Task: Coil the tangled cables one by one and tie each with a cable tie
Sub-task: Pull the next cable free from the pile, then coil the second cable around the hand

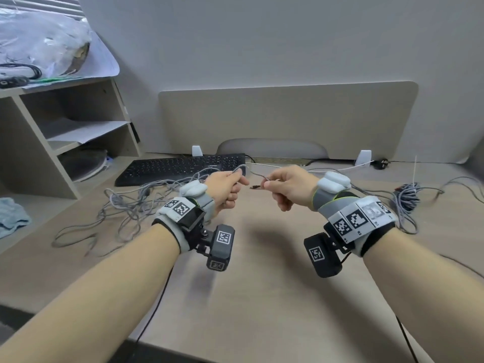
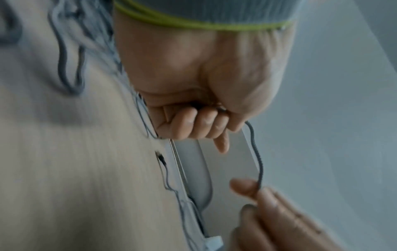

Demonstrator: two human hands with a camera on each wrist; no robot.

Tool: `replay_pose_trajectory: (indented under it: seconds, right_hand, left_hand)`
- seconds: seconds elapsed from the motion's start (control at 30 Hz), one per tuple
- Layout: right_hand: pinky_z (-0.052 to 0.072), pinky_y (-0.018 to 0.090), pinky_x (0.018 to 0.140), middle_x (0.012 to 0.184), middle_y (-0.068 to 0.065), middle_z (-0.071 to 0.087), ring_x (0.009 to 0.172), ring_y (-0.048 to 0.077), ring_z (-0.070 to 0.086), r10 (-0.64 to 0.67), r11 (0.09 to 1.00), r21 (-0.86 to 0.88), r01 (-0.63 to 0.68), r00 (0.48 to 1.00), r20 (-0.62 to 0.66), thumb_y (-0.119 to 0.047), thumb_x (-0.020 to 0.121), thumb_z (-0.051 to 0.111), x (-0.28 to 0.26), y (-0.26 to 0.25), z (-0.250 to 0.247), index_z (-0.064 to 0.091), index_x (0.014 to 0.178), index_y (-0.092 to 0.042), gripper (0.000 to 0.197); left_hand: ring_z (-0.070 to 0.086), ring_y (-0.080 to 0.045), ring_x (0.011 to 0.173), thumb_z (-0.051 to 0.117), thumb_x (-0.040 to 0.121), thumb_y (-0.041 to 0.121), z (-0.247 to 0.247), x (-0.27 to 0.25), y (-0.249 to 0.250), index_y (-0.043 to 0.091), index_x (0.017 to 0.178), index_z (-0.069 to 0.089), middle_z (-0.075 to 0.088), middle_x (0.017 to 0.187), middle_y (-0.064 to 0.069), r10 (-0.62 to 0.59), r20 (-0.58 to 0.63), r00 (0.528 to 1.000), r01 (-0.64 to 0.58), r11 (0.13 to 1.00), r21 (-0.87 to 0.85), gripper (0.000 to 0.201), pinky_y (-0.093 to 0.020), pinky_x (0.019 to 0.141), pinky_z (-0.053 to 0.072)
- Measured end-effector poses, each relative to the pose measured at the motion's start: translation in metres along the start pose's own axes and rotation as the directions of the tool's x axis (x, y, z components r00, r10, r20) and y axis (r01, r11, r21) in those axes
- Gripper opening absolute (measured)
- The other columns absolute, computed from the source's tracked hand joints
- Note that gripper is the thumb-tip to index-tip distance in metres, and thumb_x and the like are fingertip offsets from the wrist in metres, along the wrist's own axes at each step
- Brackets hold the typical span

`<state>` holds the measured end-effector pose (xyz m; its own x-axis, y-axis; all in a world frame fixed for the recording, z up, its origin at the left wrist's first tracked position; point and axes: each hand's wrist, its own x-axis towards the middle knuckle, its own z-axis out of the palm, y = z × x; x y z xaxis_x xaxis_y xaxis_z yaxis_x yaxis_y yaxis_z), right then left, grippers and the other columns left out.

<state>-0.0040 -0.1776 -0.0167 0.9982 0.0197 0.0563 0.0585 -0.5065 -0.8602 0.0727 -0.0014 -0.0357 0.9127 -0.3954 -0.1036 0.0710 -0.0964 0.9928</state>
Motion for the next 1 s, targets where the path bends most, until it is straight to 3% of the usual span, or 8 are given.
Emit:
replay_pose_trajectory:
  seconds: [0.13, 0.27, 0.37, 0.57, 0.67, 0.77, 0.87, 1.0]
  right_hand:
    - [0.041, 0.029, 0.047, 0.056, 0.007, 0.053, 0.042, 0.021, 0.050, 0.024, 1.000, 0.014, -0.023, 0.997, -0.067, -0.016, 0.093, 0.057, 0.004, 0.014, -0.013, 0.062, 0.092, 0.010, 0.027]
    - [0.034, 0.025, 0.043, 0.052, 0.005, 0.048, 0.042, 0.019, 0.044, 0.010, 0.999, 0.040, -0.007, 0.997, -0.082, -0.018, 0.093, 0.058, 0.012, 0.025, -0.025, 0.067, 0.084, 0.004, 0.026]
    - [0.033, 0.022, 0.042, 0.052, 0.005, 0.045, 0.045, 0.021, 0.040, 0.014, 0.999, 0.049, -0.011, 0.998, -0.057, -0.018, 0.092, 0.061, 0.016, 0.032, -0.030, 0.069, 0.083, 0.002, 0.024]
    - [0.036, 0.029, 0.050, 0.055, 0.006, 0.048, 0.051, 0.023, 0.043, 0.045, 0.999, -0.020, -0.045, 0.998, -0.033, -0.025, 0.091, 0.062, 0.024, 0.050, -0.039, 0.071, 0.074, -0.011, 0.024]
    - [0.038, 0.030, 0.052, 0.055, 0.005, 0.049, 0.052, 0.023, 0.044, 0.032, 0.999, -0.019, -0.032, 0.999, -0.026, -0.027, 0.091, 0.062, 0.023, 0.051, -0.046, 0.071, 0.074, -0.013, 0.024]
    - [0.039, 0.033, 0.055, 0.054, 0.004, 0.052, 0.051, 0.023, 0.047, 0.038, 0.998, -0.054, -0.039, 0.999, -0.021, -0.031, 0.090, 0.062, 0.024, 0.054, -0.050, 0.071, 0.075, -0.011, 0.026]
    - [0.039, 0.031, 0.054, 0.055, 0.004, 0.055, 0.050, 0.023, 0.048, 0.077, 0.995, -0.066, -0.078, 0.997, -0.023, -0.040, 0.088, 0.065, 0.023, 0.056, -0.049, 0.070, 0.076, -0.006, 0.036]
    - [0.037, 0.027, 0.049, 0.058, 0.005, 0.057, 0.052, 0.023, 0.046, 0.111, 0.993, -0.045, -0.112, 0.994, -0.019, -0.035, 0.089, 0.067, 0.025, 0.058, -0.050, 0.068, 0.079, -0.001, 0.035]
  left_hand:
    - [0.017, -0.006, 0.040, 0.045, 0.100, 0.051, 0.019, 0.002, 0.002, 0.011, 0.092, 0.061, 0.025, 0.053, 0.007, -0.044, 0.078, 0.996, 0.055, 0.988, -0.146, 0.043, -0.017, 0.038, 0.015]
    - [0.016, -0.006, 0.039, 0.048, 0.101, 0.034, 0.038, 0.012, 0.003, 0.013, 0.107, 0.062, 0.018, 0.052, 0.007, 0.059, 0.188, 0.980, -0.020, 0.980, -0.198, 0.027, -0.016, 0.039, 0.015]
    - [0.024, -0.011, 0.046, 0.056, 0.096, 0.039, 0.045, 0.020, 0.007, 0.015, 0.111, 0.066, 0.022, 0.058, 0.002, 0.124, 0.169, 0.978, -0.082, 0.969, -0.233, 0.030, -0.021, 0.047, 0.024]
    - [0.028, -0.013, 0.055, 0.061, 0.092, 0.039, 0.061, 0.040, 0.007, 0.012, 0.087, 0.069, 0.027, 0.064, 0.000, 0.203, 0.172, 0.964, -0.172, 0.968, -0.182, 0.029, -0.025, 0.052, 0.029]
    - [0.037, -0.013, 0.057, 0.061, 0.090, 0.039, 0.070, 0.045, 0.005, 0.013, 0.075, 0.069, 0.037, 0.065, 0.000, 0.249, 0.162, 0.955, -0.212, 0.953, -0.218, 0.031, -0.025, 0.052, 0.036]
    - [0.048, -0.016, 0.066, 0.057, 0.087, 0.047, 0.072, 0.052, 0.005, 0.015, 0.069, 0.068, 0.048, 0.069, -0.004, 0.258, 0.181, 0.949, -0.223, 0.956, -0.192, 0.039, -0.032, 0.061, 0.040]
    - [0.054, -0.019, 0.068, 0.046, 0.097, 0.050, 0.074, 0.055, 0.006, 0.013, 0.067, 0.057, 0.055, 0.072, -0.006, 0.257, 0.175, 0.950, -0.221, 0.954, -0.201, 0.049, -0.034, 0.062, 0.040]
    - [0.055, -0.019, 0.059, 0.035, 0.104, 0.046, 0.071, 0.060, 0.007, 0.016, 0.063, 0.038, 0.055, 0.063, -0.004, 0.253, -0.009, 0.967, -0.245, 0.925, -0.291, 0.050, -0.025, 0.052, 0.043]
